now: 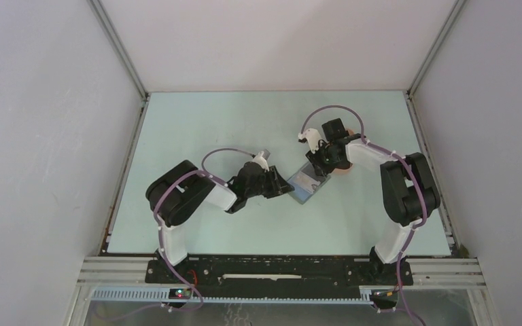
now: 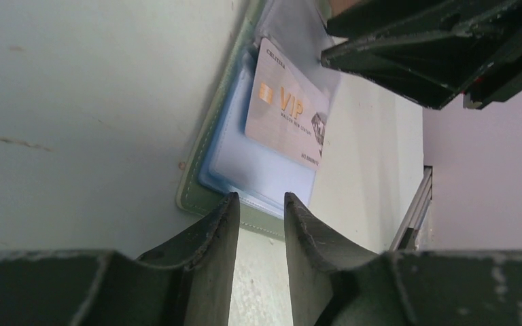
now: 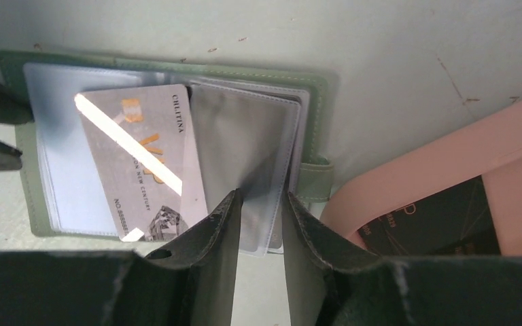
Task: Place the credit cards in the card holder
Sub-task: Insert the credit card into the card holder.
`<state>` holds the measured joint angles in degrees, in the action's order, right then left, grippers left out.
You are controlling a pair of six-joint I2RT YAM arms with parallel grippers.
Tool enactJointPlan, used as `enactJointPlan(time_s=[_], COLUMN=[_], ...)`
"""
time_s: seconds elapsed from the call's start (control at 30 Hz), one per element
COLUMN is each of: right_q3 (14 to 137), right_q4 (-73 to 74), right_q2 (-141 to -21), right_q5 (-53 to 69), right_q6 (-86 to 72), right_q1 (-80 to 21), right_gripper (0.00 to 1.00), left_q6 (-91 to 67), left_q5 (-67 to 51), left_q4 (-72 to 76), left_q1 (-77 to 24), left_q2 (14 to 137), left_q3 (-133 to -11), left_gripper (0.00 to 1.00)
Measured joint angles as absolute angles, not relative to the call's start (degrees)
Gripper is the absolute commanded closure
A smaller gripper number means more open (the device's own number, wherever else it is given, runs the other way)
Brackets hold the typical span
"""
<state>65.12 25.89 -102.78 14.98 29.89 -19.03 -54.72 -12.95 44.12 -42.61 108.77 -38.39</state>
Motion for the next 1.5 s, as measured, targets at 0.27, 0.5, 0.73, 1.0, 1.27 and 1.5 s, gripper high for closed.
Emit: enactJointPlan(time_s=[0.27, 0.5, 0.73, 1.0, 1.27, 1.5], right_q3=[65.2, 65.2, 65.2, 64.4, 64.4, 60.7], right_q4=[29.2, 33.5, 34.5, 30.9, 27.2, 20.7], right_q2=[-102.6, -102.0, -93.0, -72.8, -66.7, -84.7], right_q5=[19.1, 24.1, 28.5, 30.9, 40.2, 38.7], right_q6=[28.7, 27.0, 26.5, 28.4, 23.7, 5.7], right_q1=[-18.5, -18.1, -17.0, -17.1, -16.3, -15.2], right_gripper=[0.64, 0.65, 0.63, 0.22, 0.11, 0.23], left_q6=[-50.4, -45.3, -39.8, -34.1, -28.5, -38.2], left_q5=[-13.2, -12.2, -10.7, -8.3, -2.3, -6.0], left_q4=[38.0, 30.1, 23.2, 20.5, 17.5, 22.2], left_q1=[-38.6, -34.2, -33.2, -33.2, -33.2, -32.1], left_q2=[107.4, 104.6, 97.3, 75.2, 55.9, 58.8], left_q3=[-40.8, -42.6, -41.2, -35.3, -34.0, -29.1], left_gripper=[0.61, 0.6, 0.58, 0.54, 0.0, 0.21])
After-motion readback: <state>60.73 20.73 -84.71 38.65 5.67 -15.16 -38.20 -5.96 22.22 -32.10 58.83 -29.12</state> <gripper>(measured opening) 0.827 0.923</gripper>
